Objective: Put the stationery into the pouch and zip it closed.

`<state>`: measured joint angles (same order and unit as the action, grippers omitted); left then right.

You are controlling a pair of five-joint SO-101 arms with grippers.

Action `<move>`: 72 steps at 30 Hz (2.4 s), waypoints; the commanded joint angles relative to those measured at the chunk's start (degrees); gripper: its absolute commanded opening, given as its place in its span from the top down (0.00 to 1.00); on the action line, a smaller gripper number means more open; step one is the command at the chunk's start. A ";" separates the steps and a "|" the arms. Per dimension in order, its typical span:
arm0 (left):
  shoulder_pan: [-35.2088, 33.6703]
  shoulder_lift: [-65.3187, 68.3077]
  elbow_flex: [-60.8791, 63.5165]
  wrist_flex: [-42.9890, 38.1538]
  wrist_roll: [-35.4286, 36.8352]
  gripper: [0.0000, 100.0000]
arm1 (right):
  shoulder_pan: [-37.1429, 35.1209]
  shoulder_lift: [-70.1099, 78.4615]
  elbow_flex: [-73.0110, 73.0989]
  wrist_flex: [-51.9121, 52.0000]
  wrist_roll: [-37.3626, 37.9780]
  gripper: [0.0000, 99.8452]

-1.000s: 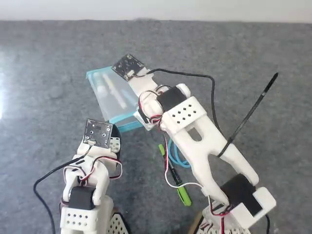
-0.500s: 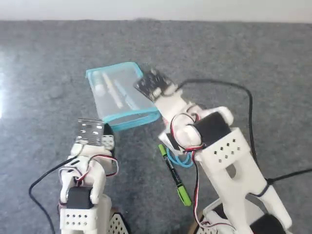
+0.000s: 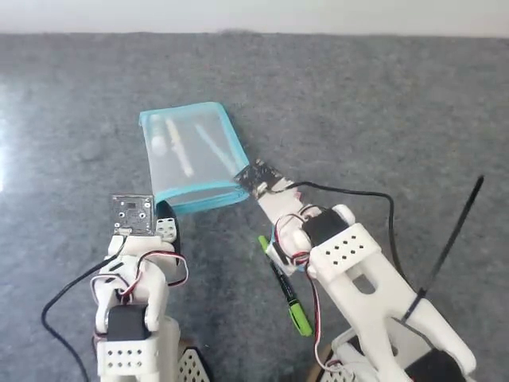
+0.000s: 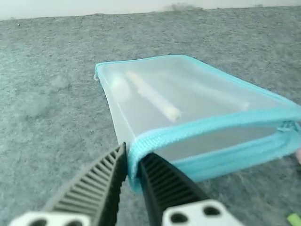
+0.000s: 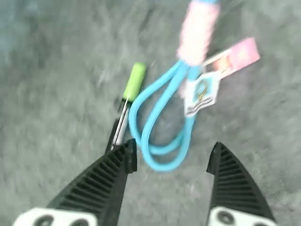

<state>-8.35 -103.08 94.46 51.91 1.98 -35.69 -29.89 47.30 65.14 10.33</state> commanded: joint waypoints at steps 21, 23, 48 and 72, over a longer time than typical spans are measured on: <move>-0.18 0.00 -2.33 -1.85 1.14 0.99 | 8.13 35.12 -29.45 -5.58 -24.70 0.76; -0.18 0.00 -2.33 -1.85 1.14 0.99 | 7.78 35.12 -28.66 -4.79 -24.70 0.76; -0.09 0.00 -2.33 -1.85 1.14 0.99 | 17.89 40.13 -29.54 -1.89 -27.08 0.93; -0.09 0.00 -2.33 -1.85 1.05 0.99 | 24.31 38.90 -32.00 4.88 -11.25 0.87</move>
<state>-8.35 -103.08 94.46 51.91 2.51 -11.52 10.99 16.70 70.07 -1.89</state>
